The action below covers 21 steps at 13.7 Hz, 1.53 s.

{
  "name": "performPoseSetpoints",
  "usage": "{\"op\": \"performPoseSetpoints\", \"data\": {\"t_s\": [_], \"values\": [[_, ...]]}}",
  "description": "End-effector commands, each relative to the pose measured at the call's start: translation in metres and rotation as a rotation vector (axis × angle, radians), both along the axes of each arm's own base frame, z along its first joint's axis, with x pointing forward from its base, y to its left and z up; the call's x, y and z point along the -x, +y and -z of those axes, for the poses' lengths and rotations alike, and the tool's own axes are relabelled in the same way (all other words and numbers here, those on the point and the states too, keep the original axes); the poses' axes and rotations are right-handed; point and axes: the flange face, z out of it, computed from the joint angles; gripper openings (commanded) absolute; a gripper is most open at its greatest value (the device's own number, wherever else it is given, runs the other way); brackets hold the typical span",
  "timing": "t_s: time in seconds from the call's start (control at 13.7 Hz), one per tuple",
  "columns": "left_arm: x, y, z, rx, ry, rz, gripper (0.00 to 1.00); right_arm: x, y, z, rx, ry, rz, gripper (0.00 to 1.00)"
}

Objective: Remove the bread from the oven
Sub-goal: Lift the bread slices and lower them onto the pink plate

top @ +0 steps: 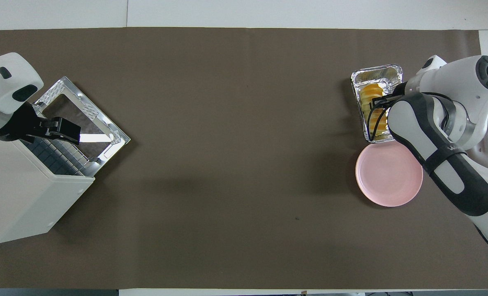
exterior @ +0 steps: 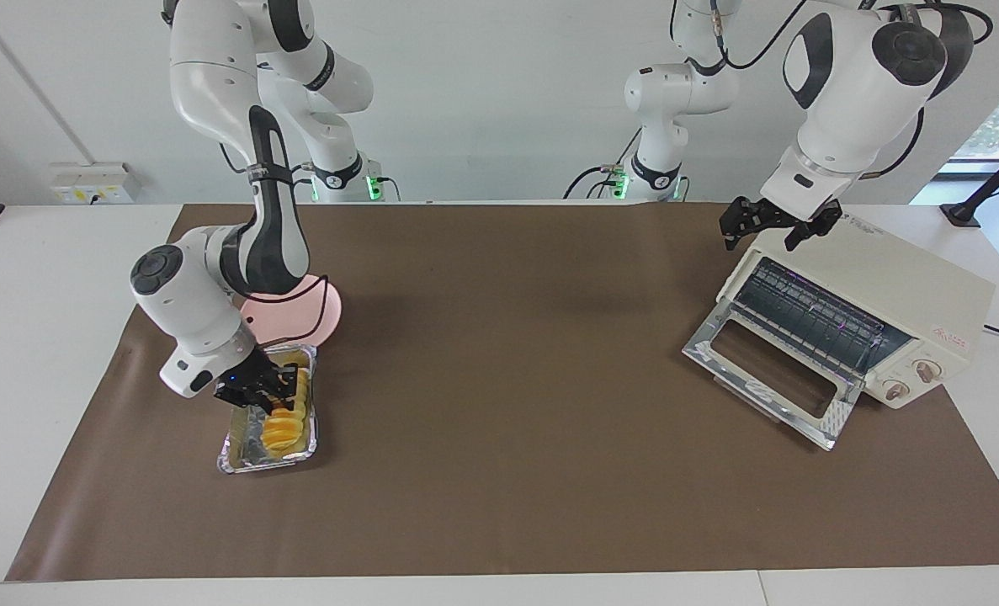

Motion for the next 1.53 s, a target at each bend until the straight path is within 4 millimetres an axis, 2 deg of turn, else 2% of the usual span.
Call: {"op": "performPoseSetpoints", "data": {"t_s": [0.0,0.22,0.44,0.66,0.8,0.87,1.09,1.24,1.46], "values": [[0.003,0.002,-0.007,0.01,-0.017,-0.014,1.0,0.005,0.003,-0.009,0.009,-0.004,0.004,0.0],[0.003,0.002,-0.007,0.01,-0.017,-0.014,1.0,0.006,0.006,-0.033,0.006,-0.007,-0.001,0.0],[0.003,0.002,-0.007,0.01,-0.017,-0.014,1.0,0.002,0.006,-0.081,0.016,0.014,-0.028,0.0],[0.003,0.002,-0.007,0.01,-0.017,-0.014,1.0,0.02,0.009,-0.121,0.005,0.054,0.043,0.0],[0.003,0.002,-0.007,0.01,-0.017,-0.014,1.0,0.044,0.008,-0.146,-0.002,0.121,0.077,0.0],[0.003,0.002,-0.007,0.01,-0.017,-0.014,1.0,0.061,0.007,-0.151,-0.003,0.165,0.082,0.0],[0.003,0.002,-0.007,0.01,-0.017,-0.014,1.0,0.112,0.0,-0.132,-0.001,0.241,0.107,0.0],[0.003,0.002,-0.007,0.01,-0.017,-0.014,1.0,0.136,-0.001,-0.113,0.0,0.285,0.112,0.0],[0.003,0.002,-0.007,0.01,-0.017,-0.014,1.0,0.167,-0.004,-0.082,0.008,0.264,0.134,0.0]]}}
